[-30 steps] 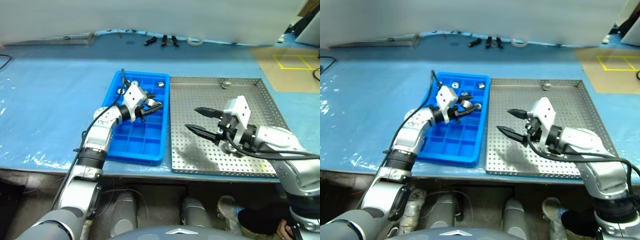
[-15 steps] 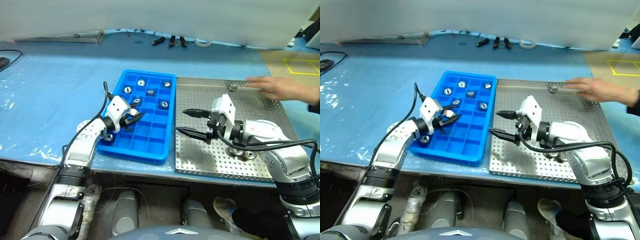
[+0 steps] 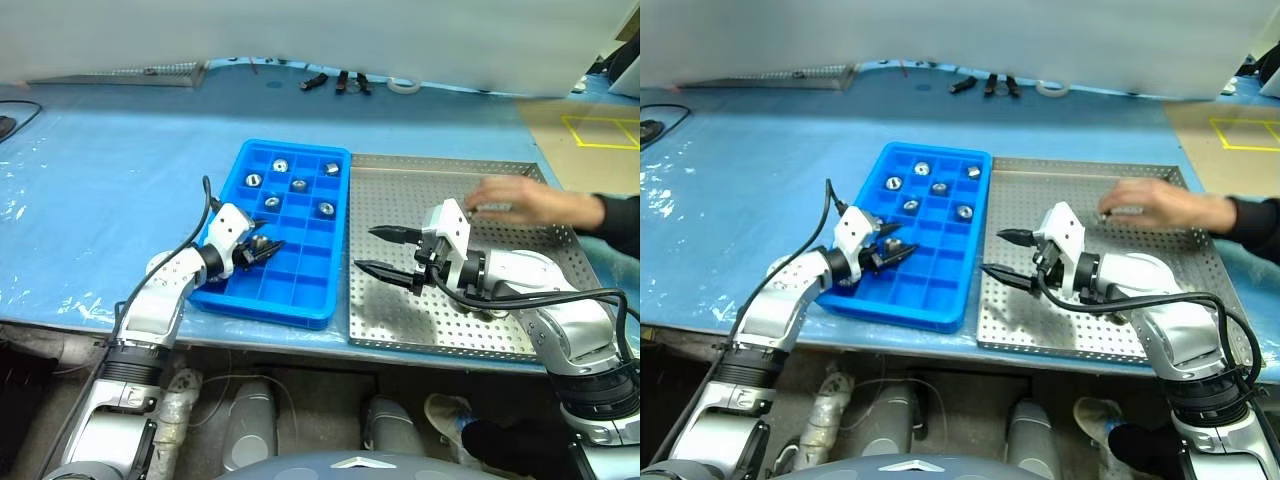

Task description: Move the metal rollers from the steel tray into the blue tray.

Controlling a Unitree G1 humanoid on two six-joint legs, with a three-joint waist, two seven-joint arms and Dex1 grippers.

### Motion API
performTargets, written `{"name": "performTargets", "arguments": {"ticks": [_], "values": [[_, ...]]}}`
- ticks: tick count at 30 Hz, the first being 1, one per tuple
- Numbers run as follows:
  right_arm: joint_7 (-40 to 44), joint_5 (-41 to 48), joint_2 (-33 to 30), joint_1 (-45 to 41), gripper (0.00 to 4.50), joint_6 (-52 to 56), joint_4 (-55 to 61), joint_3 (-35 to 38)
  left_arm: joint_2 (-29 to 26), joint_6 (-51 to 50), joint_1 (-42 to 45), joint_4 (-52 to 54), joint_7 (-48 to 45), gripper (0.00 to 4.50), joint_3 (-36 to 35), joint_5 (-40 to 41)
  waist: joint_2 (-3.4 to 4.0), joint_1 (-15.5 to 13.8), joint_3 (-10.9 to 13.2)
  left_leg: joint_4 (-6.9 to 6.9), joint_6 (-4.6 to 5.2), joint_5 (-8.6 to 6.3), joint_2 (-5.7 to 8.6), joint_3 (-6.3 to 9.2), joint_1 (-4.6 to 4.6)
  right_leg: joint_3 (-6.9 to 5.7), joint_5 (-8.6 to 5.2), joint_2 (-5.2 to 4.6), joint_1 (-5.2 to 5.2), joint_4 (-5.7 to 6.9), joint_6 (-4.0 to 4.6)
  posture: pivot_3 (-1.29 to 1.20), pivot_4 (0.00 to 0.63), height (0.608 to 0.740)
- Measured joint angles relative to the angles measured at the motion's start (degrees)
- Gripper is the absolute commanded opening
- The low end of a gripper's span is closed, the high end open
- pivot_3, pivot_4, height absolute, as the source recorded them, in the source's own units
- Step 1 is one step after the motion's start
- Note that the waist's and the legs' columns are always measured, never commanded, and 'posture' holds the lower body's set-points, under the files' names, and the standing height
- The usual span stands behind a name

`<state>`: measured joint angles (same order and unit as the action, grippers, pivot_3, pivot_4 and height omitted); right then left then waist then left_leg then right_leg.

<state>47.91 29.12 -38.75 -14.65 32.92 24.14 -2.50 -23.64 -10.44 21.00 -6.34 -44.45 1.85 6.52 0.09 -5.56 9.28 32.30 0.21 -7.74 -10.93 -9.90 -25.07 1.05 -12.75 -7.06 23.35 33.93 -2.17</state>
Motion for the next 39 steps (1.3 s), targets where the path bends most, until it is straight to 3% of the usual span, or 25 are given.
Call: {"name": "performTargets", "arguments": {"ticks": [11, 22, 31, 39], "values": [[-1.94, 0.01, 0.32, 0.1, 3.39, 0.1, 0.85, 0.24, -0.66, -1.71, 3.57, -1.57, -0.64, 3.46, -0.44, 4.01, 0.0, -0.09, 0.0, 0.01, -0.06, 0.05, 0.01, -0.01, 0.02, -0.01, 0.0, 0.0, 0.02, 0.14, 0.0, -0.01, 0.15, 0.74], [-7.33, -5.28, -1.96, 6.83, 3.39, -2.73, -3.1, 8.7, 6.96, -9.55, 15.53, 1.51, -5.52, 3.46, 3.6, 12.18, -0.01, 0.33, 0.0, 0.05, 0.01, 0.08, 0.07, -0.08, 0.03, 0.06, 0.0, -0.02, 0.02, 0.17, 0.0, -0.14, 0.15, 0.74], [-21.78, -13.46, 4.25, 6.94, 3.39, -4.99, -9.63, 11.53, 10.29, -8.32, 19.33, -4.96, -8.09, 3.46, 7.31, 11.0, -0.02, 3.09, 0.0, 0.13, -0.02, 0.11, 0.08, -0.15, 0.0, 0.24, -0.01, 0.09, 0.25, 0.45, -0.01, -0.2, 0.15, 0.74], [-26.85, -14.73, 9.62, 2.77, 3.39, -5.43, -20.51, 13.2, 9.37, -10.8, 20.21, -4.81, -16.16, 3.46, 7.48, 14.01, -0.01, 3.5, 0.01, 0.28, -0.02, 0.14, 0.06, -0.25, -0.02, 0.45, -0.01, 0.15, 0.53, 0.82, 0.0, -0.22, 0.15, 0.74]]}}
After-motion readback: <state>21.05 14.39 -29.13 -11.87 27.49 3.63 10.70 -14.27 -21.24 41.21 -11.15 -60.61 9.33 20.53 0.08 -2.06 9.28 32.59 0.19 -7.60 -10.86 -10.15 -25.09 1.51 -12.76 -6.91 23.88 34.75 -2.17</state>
